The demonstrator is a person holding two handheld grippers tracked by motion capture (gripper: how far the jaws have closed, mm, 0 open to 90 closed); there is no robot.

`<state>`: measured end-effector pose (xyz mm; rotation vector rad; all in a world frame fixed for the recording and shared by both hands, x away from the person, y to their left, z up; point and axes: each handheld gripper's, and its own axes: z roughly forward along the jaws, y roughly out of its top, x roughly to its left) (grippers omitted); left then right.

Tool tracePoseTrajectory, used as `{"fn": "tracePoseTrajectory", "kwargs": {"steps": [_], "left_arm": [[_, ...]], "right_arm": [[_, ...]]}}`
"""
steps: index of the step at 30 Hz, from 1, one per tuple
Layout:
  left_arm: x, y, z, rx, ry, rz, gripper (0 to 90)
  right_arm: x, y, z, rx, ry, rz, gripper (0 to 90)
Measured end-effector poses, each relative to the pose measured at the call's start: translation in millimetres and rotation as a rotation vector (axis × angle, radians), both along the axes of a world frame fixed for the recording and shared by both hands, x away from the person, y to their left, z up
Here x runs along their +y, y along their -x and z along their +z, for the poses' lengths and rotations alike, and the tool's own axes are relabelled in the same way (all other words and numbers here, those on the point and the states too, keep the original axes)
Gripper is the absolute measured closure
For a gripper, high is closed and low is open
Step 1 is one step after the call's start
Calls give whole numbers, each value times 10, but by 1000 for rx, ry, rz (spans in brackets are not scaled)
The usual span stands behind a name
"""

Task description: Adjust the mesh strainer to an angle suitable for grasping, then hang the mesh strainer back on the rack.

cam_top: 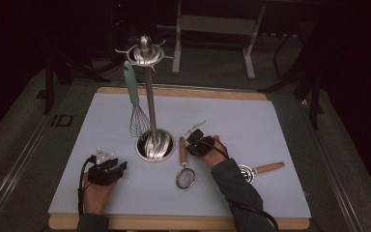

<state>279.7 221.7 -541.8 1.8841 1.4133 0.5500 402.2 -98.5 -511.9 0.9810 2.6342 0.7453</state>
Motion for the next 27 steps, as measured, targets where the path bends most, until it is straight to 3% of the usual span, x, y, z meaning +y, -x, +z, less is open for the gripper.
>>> {"fn": "tracePoseTrajectory", "kwargs": {"steps": [4,11,18,20,21,27], "left_arm": [[-3,1,-1,-1,-2,-2,581],[-4,1,-1,-1,-4,-3,580],[-9,2,-3,-3,-6,-3,576],[-9,2,-3,-3,-6,-3,576],[-9,2,-3,-3,-7,-3,575],[-9,3,-3,-3,-7,-5,572]], "right_arm": [[1,11,26,-1,2,-10,808],[-129,40,128,46,-113,-82,719],[-120,153,135,108,-191,-56,592],[-112,169,130,105,-201,-63,573],[-97,174,115,137,-219,-73,557],[-27,206,64,196,-201,-86,559]]}}
